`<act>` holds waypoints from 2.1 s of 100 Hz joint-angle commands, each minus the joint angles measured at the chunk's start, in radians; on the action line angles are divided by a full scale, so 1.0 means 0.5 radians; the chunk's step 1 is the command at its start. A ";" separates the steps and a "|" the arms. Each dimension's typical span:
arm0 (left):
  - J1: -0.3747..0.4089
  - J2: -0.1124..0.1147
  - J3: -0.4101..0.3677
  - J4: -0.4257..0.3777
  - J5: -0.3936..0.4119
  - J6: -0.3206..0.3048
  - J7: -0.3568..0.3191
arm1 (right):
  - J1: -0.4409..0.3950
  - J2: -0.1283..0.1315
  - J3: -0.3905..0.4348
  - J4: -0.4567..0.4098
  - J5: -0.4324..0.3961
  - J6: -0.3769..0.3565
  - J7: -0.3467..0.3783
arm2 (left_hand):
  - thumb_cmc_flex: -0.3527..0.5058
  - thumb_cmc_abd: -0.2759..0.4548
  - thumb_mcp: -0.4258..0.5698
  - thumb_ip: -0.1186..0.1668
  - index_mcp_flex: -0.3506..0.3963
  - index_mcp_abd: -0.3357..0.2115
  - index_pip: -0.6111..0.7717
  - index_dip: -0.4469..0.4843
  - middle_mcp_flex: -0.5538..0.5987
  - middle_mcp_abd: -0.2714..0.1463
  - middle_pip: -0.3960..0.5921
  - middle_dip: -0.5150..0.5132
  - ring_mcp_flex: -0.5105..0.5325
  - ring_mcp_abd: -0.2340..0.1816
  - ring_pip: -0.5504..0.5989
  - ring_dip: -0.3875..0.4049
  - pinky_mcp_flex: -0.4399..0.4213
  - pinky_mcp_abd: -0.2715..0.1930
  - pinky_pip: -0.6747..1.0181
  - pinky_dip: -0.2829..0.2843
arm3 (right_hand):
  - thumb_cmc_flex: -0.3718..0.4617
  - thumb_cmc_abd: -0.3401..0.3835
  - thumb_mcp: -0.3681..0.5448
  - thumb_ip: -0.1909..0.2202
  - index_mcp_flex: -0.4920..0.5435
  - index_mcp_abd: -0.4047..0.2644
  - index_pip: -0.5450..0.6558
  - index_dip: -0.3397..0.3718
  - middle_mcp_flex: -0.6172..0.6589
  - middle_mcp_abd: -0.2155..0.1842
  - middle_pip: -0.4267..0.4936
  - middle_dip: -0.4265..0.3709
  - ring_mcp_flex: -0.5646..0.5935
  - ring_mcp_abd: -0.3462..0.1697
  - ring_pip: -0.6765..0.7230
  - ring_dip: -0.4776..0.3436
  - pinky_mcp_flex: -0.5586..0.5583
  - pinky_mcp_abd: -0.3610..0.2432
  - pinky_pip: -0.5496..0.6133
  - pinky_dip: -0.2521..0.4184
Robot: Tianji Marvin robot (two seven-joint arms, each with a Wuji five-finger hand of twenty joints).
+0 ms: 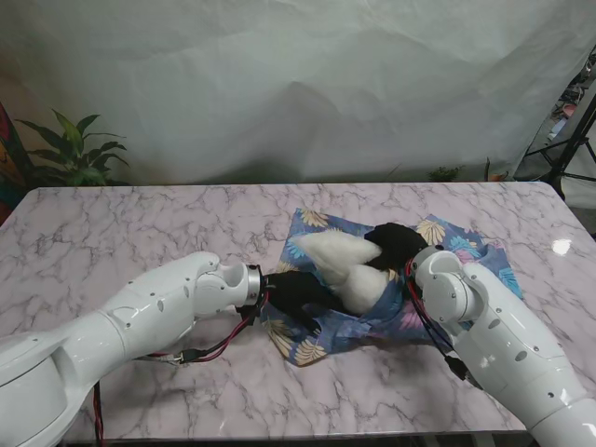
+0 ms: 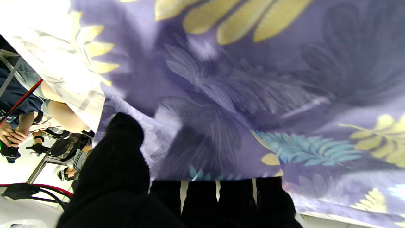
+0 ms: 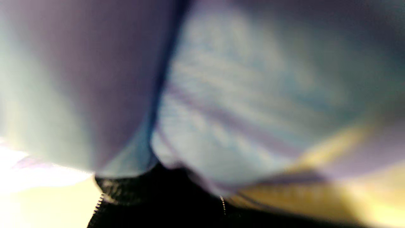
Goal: Put a pillowcase on a pillow
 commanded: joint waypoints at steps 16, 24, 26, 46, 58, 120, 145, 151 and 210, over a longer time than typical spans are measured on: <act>-0.036 0.007 0.004 0.089 0.014 -0.050 0.033 | 0.003 0.022 -0.047 0.040 -0.135 -0.093 -0.009 | 0.331 -0.175 0.039 -0.011 0.514 -0.304 0.781 0.032 0.809 -0.347 0.405 1.387 0.477 -0.325 0.945 0.865 0.068 -0.083 0.265 0.098 | 0.299 0.212 0.291 0.168 0.095 -0.320 0.318 0.132 -0.057 -0.049 0.094 0.003 0.116 -0.055 0.242 0.047 -0.013 -0.351 0.017 -0.010; -0.033 0.000 0.014 0.130 -0.040 -0.094 0.001 | 0.008 0.023 -0.054 0.046 -0.171 -0.084 -0.028 | 0.303 -0.137 -0.014 0.006 0.608 -0.313 0.845 -0.039 0.724 -0.344 0.835 1.476 0.518 -0.386 1.244 1.151 0.122 -0.065 0.439 0.209 | 0.299 0.211 0.290 0.167 0.097 -0.322 0.317 0.130 -0.055 -0.049 0.095 0.000 0.119 -0.056 0.243 0.047 -0.011 -0.355 0.020 -0.009; -0.031 -0.003 0.016 0.142 -0.059 -0.109 -0.008 | 0.008 0.025 -0.054 0.044 -0.182 -0.080 -0.028 | 0.295 -0.137 -0.018 0.009 0.637 -0.314 0.861 -0.047 0.716 -0.346 0.930 1.493 0.539 -0.401 1.320 1.208 0.141 -0.056 0.481 0.238 | 0.300 0.211 0.291 0.168 0.097 -0.322 0.317 0.130 -0.054 -0.049 0.096 0.000 0.119 -0.055 0.244 0.047 -0.011 -0.356 0.020 -0.009; 0.012 0.055 -0.033 0.070 -0.065 -0.125 -0.032 | 0.017 0.043 -0.065 0.026 -0.304 -0.030 0.000 | 0.107 -0.165 -0.106 -0.013 0.823 -0.347 1.167 -0.049 0.763 -0.410 1.339 1.429 0.633 -0.442 1.681 1.358 0.219 -0.023 0.702 0.349 | 0.299 0.205 0.292 0.169 0.101 -0.324 0.311 0.121 -0.049 -0.045 0.097 -0.004 0.126 -0.051 0.247 0.047 -0.009 -0.364 0.031 -0.006; 0.047 0.164 -0.138 -0.121 0.002 -0.034 -0.097 | 0.043 0.060 -0.095 0.054 -0.382 -0.052 0.030 | -0.079 -0.059 -0.185 -0.013 0.832 -0.382 1.547 0.299 0.699 -0.483 1.368 1.430 0.554 -0.422 1.642 1.348 0.177 -0.038 0.675 0.334 | 0.297 0.204 0.292 0.168 0.105 -0.330 0.303 0.113 -0.048 -0.052 0.094 -0.007 0.127 -0.052 0.247 0.047 -0.009 -0.368 0.033 -0.006; 0.373 0.364 -0.865 -0.665 0.317 0.223 -0.204 | 0.136 0.087 -0.279 0.237 -0.437 -0.223 0.030 | -0.263 -0.320 0.560 0.045 0.858 0.278 2.207 1.197 1.109 -0.319 0.276 0.388 0.737 -0.035 0.200 -0.060 0.178 0.108 0.197 -0.105 | 0.277 0.171 0.312 0.164 0.131 -0.367 0.273 0.078 -0.030 -0.094 0.092 -0.016 0.126 -0.054 0.254 0.051 -0.007 -0.382 0.037 -0.006; 0.491 0.351 -1.019 -0.815 0.123 0.292 -0.260 | 0.167 0.067 -0.334 0.282 -0.366 -0.198 -0.014 | 0.330 -0.401 0.216 0.064 0.513 0.787 2.142 1.450 0.924 -0.150 0.407 1.240 0.917 0.114 0.841 0.562 0.680 0.256 0.643 -0.171 | 0.268 0.170 0.315 0.161 0.131 -0.380 0.270 0.072 -0.028 -0.104 0.089 -0.019 0.125 -0.057 0.259 0.053 -0.008 -0.384 0.035 -0.008; 0.499 0.338 -1.023 -0.829 0.155 0.298 -0.196 | 0.185 0.056 -0.357 0.297 -0.339 -0.188 -0.041 | 0.398 -0.370 0.159 0.063 0.443 0.825 2.127 1.514 0.856 -0.113 0.440 1.301 0.925 0.061 1.068 0.748 0.753 0.236 0.701 -0.151 | 0.262 0.170 0.313 0.160 0.129 -0.384 0.269 0.070 -0.028 -0.110 0.088 -0.021 0.122 -0.058 0.257 0.053 -0.008 -0.384 0.034 -0.009; 0.328 0.235 -0.834 -0.861 0.523 0.436 0.259 | 0.433 -0.044 -0.744 0.545 -0.099 -0.304 -0.232 | 0.469 -0.321 0.120 0.074 0.413 0.894 2.114 1.600 0.800 -0.091 0.531 1.353 0.890 -0.026 1.341 0.968 0.701 0.081 0.789 -0.012 | 0.197 0.106 0.340 0.150 0.140 -0.453 0.240 -0.001 0.020 -0.167 0.058 -0.056 0.126 -0.064 0.230 0.041 -0.018 -0.342 0.005 -0.027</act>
